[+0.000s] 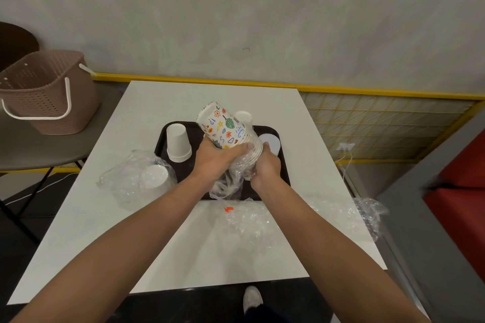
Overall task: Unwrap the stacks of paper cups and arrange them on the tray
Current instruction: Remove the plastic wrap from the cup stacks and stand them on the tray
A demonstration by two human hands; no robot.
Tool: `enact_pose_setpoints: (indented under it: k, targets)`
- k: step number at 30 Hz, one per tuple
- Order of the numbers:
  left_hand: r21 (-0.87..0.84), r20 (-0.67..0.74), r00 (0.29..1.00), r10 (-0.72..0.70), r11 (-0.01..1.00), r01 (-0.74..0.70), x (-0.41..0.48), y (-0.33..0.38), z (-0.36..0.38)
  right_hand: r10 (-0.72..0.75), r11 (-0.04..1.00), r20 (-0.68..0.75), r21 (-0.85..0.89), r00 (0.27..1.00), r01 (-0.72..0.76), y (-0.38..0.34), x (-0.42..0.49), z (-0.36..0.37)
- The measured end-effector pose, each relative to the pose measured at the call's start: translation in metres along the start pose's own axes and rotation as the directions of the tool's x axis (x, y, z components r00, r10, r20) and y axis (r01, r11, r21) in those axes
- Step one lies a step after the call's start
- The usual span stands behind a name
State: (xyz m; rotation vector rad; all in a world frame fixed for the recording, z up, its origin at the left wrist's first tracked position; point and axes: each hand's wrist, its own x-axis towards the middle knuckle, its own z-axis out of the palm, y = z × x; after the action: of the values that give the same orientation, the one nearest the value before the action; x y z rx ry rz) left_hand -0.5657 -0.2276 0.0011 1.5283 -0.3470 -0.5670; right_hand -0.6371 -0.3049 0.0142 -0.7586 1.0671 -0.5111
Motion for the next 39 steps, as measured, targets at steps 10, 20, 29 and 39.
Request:
enact_pose_setpoints:
  k: [10, 20, 29, 39]
  targets:
    - [0.062, 0.106, 0.994, 0.028, 0.997, -0.035, -0.001, -0.004, -0.004, -0.123, 0.989, -0.029, -0.08, 0.992, 0.12, -0.002, 0.005, 0.009]
    - [0.104, 0.03, 0.998, 0.062, 0.992, -0.065, 0.0, 0.002, -0.011, -0.111, 0.989, -0.079, -0.104, 0.991, 0.102, 0.007, 0.007, 0.007]
    - [0.017, -0.012, 0.998, 0.059, 0.998, -0.058, -0.004, -0.001, -0.006, -0.168, 0.978, -0.112, -0.146, 0.979, 0.151, 0.007, 0.007, -0.001]
    - [0.054, 0.004, 0.995, 0.101, 0.993, -0.101, -0.004, -0.002, -0.012, -0.259, 0.899, 0.109, -0.336, 0.96, 0.281, 0.014, 0.01, -0.01]
